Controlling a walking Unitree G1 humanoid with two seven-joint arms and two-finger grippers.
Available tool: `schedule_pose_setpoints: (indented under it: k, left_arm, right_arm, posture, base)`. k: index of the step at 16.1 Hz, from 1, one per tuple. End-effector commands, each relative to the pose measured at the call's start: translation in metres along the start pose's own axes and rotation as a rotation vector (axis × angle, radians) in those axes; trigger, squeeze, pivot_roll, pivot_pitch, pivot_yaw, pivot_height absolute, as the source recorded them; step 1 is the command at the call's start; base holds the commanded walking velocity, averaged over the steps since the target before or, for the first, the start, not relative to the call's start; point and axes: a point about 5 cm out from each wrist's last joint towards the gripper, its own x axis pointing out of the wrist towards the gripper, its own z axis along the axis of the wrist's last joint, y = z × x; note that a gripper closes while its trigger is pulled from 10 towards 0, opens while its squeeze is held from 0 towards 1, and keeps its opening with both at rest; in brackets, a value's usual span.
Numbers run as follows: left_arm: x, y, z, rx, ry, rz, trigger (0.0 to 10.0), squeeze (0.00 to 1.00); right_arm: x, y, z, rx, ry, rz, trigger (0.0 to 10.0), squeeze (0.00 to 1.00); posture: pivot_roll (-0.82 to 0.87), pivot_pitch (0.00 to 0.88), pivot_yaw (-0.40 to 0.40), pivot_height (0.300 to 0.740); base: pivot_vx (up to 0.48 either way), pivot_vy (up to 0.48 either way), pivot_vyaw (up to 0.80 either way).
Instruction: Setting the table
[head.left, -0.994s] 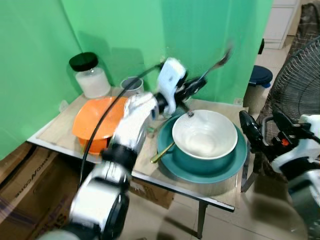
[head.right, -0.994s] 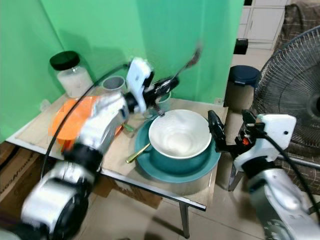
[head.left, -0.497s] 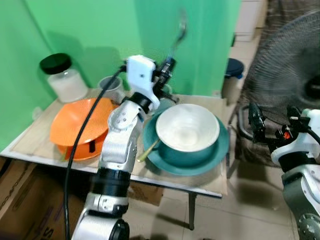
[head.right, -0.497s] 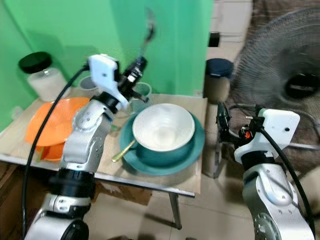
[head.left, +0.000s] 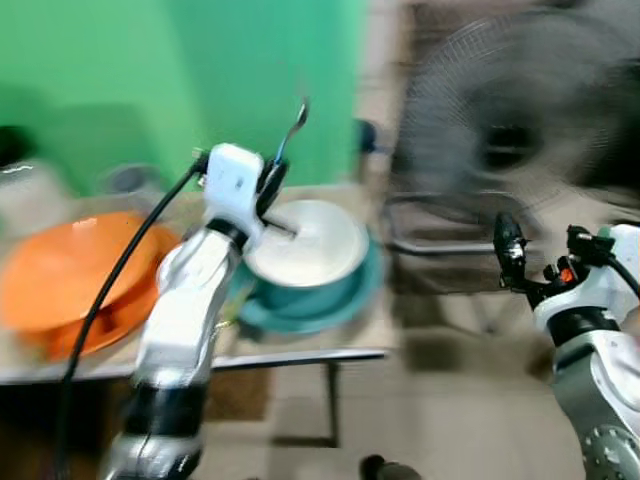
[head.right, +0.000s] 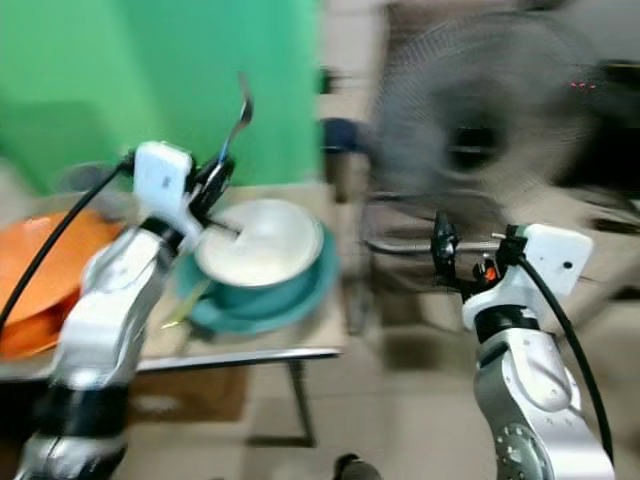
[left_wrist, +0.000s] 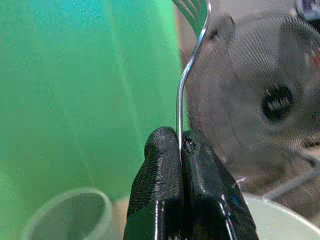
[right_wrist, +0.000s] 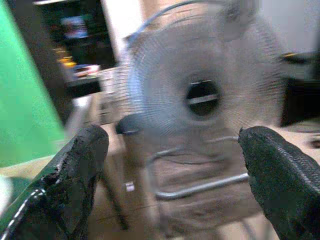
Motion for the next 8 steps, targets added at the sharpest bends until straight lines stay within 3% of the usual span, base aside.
schedule_pose_setpoints:
  k: [1,4,6,8]
  left_arm:
    - [-0.004,0.002,0.007,0.024,0.004,0.032,10.0,0.00]
    - [-0.011,0.003,0.008,0.021,0.026,0.047,10.0,0.00]
    - [-0.020,-0.002,-0.001,0.013,0.084,0.063,10.0,0.00]
    - [-0.021,-0.004,-0.004,0.001,0.079,0.067,10.0,0.00]
  right_arm:
    - [0.003,-0.001,-0.003,-0.019,0.022,-0.022,10.0,0.00]
    - [0.004,0.000,-0.003,0.004,0.038,-0.018,10.0,0.00]
    - [0.004,-0.006,-0.012,-0.100,0.066,-0.035,10.0,0.00]
    - [0.003,-0.008,-0.018,-0.108,0.103,-0.041,10.0,0.00]
  posture:
    - [0.00,0.000,0.016,0.740]
    - [0.00,0.000,0.009,0.740]
    - [0.01,0.000,0.010,0.740]
    - [0.00,0.000,0.013,0.740]
  base:
    - [0.000,0.000,-0.79]
    - [0.000,0.000,-0.77]
    - [0.000,0.000,-0.77]
    - [0.000,0.000,-0.76]
